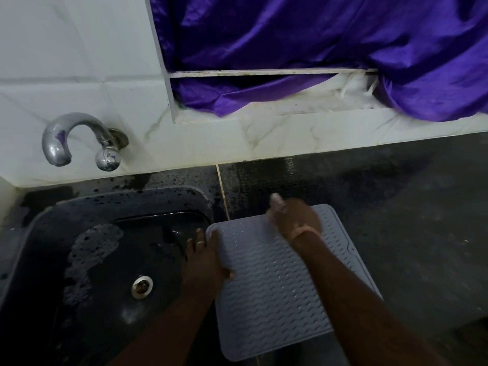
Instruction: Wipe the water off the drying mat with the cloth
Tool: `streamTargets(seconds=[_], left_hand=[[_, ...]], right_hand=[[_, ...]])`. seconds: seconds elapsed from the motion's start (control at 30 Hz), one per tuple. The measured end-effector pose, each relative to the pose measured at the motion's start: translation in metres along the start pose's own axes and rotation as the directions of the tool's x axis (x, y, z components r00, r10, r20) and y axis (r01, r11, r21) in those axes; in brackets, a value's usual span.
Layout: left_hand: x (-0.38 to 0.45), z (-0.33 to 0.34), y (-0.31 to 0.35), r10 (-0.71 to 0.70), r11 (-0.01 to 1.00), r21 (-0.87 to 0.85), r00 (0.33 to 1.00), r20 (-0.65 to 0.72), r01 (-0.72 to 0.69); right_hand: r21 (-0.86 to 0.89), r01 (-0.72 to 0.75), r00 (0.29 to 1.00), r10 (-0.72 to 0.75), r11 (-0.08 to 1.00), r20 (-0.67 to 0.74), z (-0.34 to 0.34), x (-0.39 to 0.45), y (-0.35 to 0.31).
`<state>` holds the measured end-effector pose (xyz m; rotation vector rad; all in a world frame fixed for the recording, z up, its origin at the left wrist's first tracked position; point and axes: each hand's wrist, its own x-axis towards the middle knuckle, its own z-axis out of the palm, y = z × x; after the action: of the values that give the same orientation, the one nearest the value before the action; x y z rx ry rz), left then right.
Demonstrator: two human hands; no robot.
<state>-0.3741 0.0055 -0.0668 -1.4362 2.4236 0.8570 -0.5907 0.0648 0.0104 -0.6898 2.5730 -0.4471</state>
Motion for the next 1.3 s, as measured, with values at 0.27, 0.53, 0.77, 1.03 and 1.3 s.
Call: streamTargets(seconds=[0.27, 0.53, 0.77, 1.03, 1.3], left_hand=[[-0.005, 0.006, 0.009, 0.133, 0.967, 0.221, 0.991, -0.026, -0.124], [-0.008, 0.009, 0.005, 0.061, 0.991, 0.122, 0.994, -0.092, -0.05], [-0.003, 0.017, -0.01, -0.013, 0.951, -0.307, 0.995, -0.095, -0.017], [0.015, -0.007, -0.009, -0.346, 0.142, -0.932, 0.899, 0.268, 0.333], [0.02, -0.019, -0.017, -0.247, 0.086, -0.891, 0.876, 0.415, 0.446]], right_hand=[[-0.431, -0.149, 0.987, 0.104, 0.89, -0.126, 0.026, 0.03, 0.043], [-0.429, 0.268, 0.963, -0.228, 0.863, 0.143, 0.091, -0.057, -0.068], [0.114, 0.171, 0.954, -0.193, 0.979, 0.23, 0.031, -0.018, -0.039], [-0.285, 0.017, 0.995, -0.044, 0.958, -0.089, 0.055, -0.002, 0.006], [-0.248, 0.34, 0.939, -0.314, 0.907, 0.14, 0.138, -0.069, -0.088]])
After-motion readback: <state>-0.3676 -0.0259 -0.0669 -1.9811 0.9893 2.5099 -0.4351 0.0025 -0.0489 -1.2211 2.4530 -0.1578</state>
